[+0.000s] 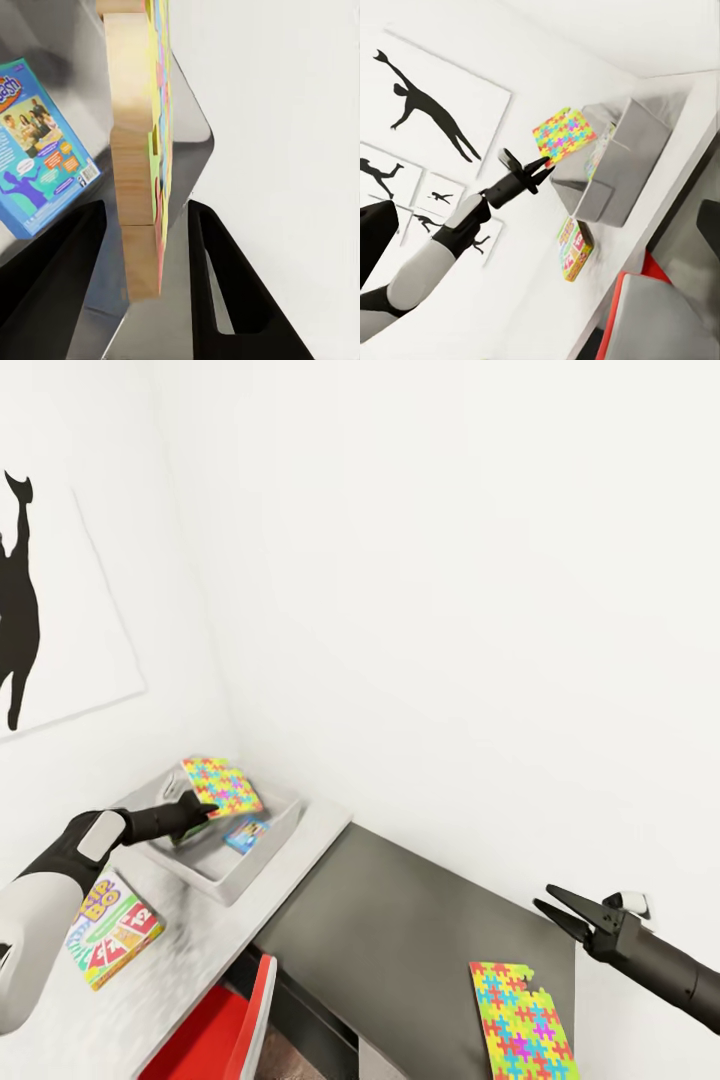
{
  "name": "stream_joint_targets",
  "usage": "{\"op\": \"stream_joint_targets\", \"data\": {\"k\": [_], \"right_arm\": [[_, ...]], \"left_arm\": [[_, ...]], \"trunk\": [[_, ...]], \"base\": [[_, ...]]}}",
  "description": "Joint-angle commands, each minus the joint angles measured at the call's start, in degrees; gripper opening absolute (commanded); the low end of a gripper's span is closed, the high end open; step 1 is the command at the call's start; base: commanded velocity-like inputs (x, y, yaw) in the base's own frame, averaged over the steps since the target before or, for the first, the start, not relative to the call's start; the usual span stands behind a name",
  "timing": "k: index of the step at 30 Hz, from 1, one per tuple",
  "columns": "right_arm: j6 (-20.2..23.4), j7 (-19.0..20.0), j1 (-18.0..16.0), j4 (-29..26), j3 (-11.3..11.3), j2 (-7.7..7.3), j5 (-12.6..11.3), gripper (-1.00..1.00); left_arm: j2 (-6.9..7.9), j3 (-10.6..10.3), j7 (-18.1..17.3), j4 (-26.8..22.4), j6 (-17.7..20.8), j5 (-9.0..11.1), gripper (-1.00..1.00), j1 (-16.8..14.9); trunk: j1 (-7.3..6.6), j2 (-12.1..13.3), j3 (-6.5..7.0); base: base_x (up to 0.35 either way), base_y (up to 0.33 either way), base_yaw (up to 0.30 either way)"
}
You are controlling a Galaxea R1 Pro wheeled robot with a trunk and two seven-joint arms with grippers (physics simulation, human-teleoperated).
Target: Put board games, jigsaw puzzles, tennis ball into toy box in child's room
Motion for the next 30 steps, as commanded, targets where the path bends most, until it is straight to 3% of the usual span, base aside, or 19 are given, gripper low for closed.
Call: {"op": "stream_joint_targets", "data": {"k": [1,8,10,13,17,23,30], "right_arm": [[0.35,0.29,-0.05,-0.01,-0.19,0.00,0.19,1.00],[0.47,0.36,-0.04,-0.04,-0.37,0.01,0.18,1.00],[0.47,0.37,-0.04,-0.04,-0.40,0.01,0.18,1.00],[0.47,0.38,-0.05,-0.04,-0.43,0.01,0.18,1.00],[0.47,0.38,-0.04,-0.04,-0.70,0.01,0.18,1.00],[0.42,0.38,-0.08,-0.03,-0.84,0.01,0.18,1.00],[0.27,0.38,-0.04,-0.04,-0.86,0.01,0.18,1.00]], "left_arm": [[-0.05,0.30,-0.15,0.02,0.37,-0.30,-1.00,-0.35],[-0.17,0.30,1.01,0.02,0.71,-0.38,-1.00,-2.14],[-0.38,0.34,3.11,0.02,0.72,-0.38,-1.00,-2.87],[-1.27,0.37,9.29,0.02,0.65,-0.32,-1.00,-3.78],[-2.29,0.43,12.63,0.02,0.59,-0.08,-1.00,-4.43],[-2.68,0.41,13.41,0.21,0.32,2.03,-1.00,-4.61],[-2.46,0.84,12.94,0.28,0.33,2.68,-1.00,-4.63]], "trunk": [[0.03,-0.13,-0.23],[0.03,-0.13,-0.88],[0.03,-0.13,-1.07],[0.03,-0.13,-1.35],[0.03,-0.13,-1.73],[0.03,-0.13,-2.30],[0.03,-0.13,-2.95]], "base": [[0.000,0.000,0.000],[0.000,0.000,0.000],[0.000,0.000,0.000],[0.000,0.000,0.000],[0.000,0.000,0.000],[0.000,0.000,0.000],[0.000,0.000,0.000]]}}
